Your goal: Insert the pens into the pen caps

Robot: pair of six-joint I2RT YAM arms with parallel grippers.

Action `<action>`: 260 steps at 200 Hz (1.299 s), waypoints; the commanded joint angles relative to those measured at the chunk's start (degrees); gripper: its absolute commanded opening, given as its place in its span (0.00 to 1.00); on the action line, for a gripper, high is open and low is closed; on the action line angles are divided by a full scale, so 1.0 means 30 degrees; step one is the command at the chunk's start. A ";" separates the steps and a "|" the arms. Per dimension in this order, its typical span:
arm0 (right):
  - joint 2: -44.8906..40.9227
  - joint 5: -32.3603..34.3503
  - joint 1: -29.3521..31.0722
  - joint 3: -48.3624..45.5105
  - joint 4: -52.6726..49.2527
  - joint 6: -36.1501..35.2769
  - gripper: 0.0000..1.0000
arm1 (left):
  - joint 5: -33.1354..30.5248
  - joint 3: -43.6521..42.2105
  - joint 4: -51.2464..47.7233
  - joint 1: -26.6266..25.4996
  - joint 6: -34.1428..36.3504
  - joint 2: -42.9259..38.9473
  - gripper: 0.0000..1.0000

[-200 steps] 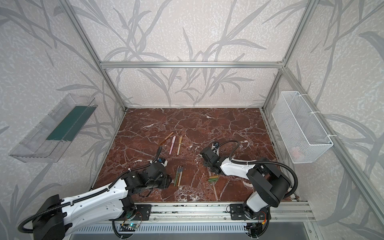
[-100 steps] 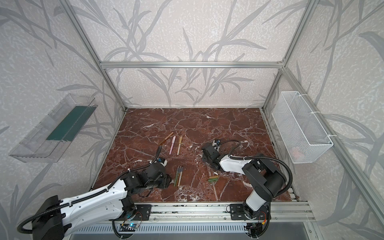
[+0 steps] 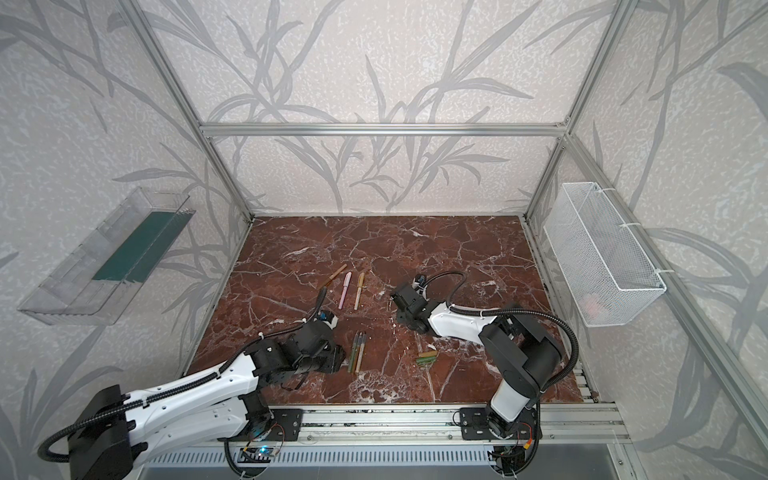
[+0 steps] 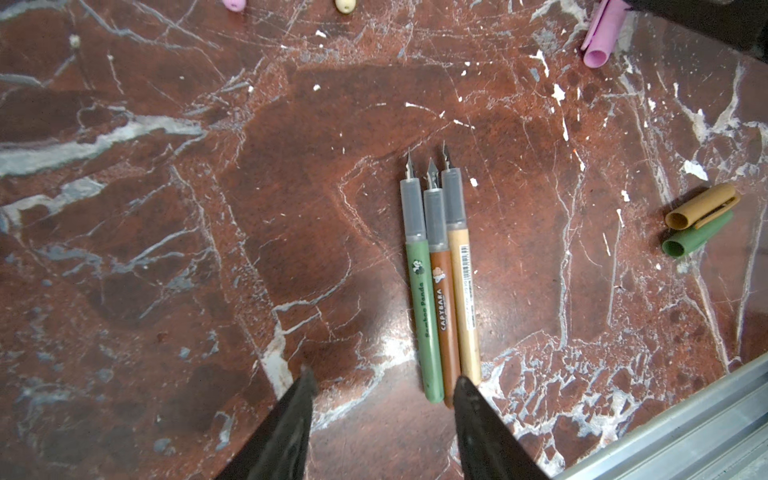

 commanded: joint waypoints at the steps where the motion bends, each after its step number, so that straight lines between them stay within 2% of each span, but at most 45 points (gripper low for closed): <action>1: 0.0671 0.0461 0.0177 0.0567 -0.1247 -0.0553 0.42 | -0.0366 0.0569 0.0085 -0.0094 0.0325 0.0311 0.56; 52: 0.2530 -0.0298 0.0176 0.1374 -0.1351 -0.0475 0.39 | -0.0483 0.0808 -0.0055 -0.0094 0.0413 0.0419 0.56; 68: 0.2446 -0.0275 0.0192 0.1034 -0.1102 -0.0250 0.32 | -0.0596 0.0881 -0.0145 -0.0094 0.0417 0.0348 0.56; 105: 0.1878 -0.0064 0.0162 0.0563 -0.1144 -0.0218 0.24 | -0.0474 0.1106 -0.0072 -0.0094 0.0442 0.0855 0.56; 147: 0.1284 0.0124 0.0148 0.0342 -0.1034 -0.0316 0.23 | -0.0302 0.1320 0.0001 -0.0185 0.0446 0.1721 0.56; 222: 0.0924 -0.0616 -0.0332 0.0263 -0.0428 -0.0729 0.28 | -0.0871 0.1761 -0.0613 -0.0501 0.0446 0.2778 0.55; 242: 0.0319 -0.0619 -0.0460 0.0037 -0.0372 -0.0862 0.29 | -0.0920 0.1820 -0.0585 -0.0561 0.0446 0.3087 0.46; 260: 0.0258 -0.0624 -0.0548 -0.0202 -0.0249 -0.0862 0.28 | -0.0907 0.1891 -0.0524 -0.0648 0.0446 0.3332 0.44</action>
